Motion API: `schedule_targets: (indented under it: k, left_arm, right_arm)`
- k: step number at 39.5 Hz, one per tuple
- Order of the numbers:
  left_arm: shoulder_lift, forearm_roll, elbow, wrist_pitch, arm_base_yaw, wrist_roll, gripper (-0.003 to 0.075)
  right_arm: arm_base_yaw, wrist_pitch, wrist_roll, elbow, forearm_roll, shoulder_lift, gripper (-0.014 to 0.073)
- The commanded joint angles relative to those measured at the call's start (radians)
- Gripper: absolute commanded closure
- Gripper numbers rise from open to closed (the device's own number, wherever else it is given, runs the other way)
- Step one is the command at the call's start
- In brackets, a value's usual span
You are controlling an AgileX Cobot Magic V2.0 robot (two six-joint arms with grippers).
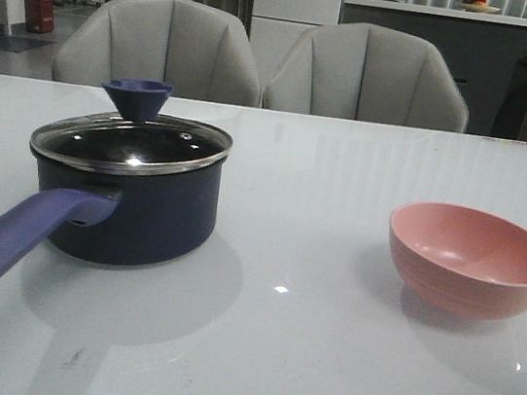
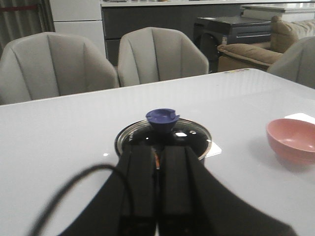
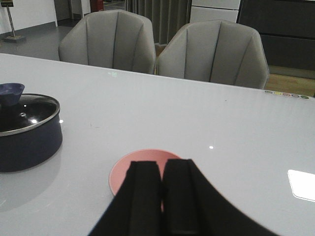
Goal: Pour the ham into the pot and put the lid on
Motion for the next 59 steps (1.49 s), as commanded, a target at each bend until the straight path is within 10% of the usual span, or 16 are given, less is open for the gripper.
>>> schedule_targets:
  k: [1,14,59]
  left_arm:
    - [0.011,0.023,0.027,-0.114,0.072,-0.002,0.0607]
    - [-0.105,0.130,0.243,-0.272,0.267,-0.168,0.0606]
    - [-0.103,0.130,0.341,-0.389,0.273,-0.168,0.0606]
  right_arm:
    - [-0.001,-0.083,-0.008,-0.025,-0.004,0.009,0.0439]
    - [-0.001,-0.083,-0.008,-0.025,-0.004,0.009,0.0439]
    - [-0.001,-0.083,-0.008,-0.025,-0.004,0.009,0.0439]
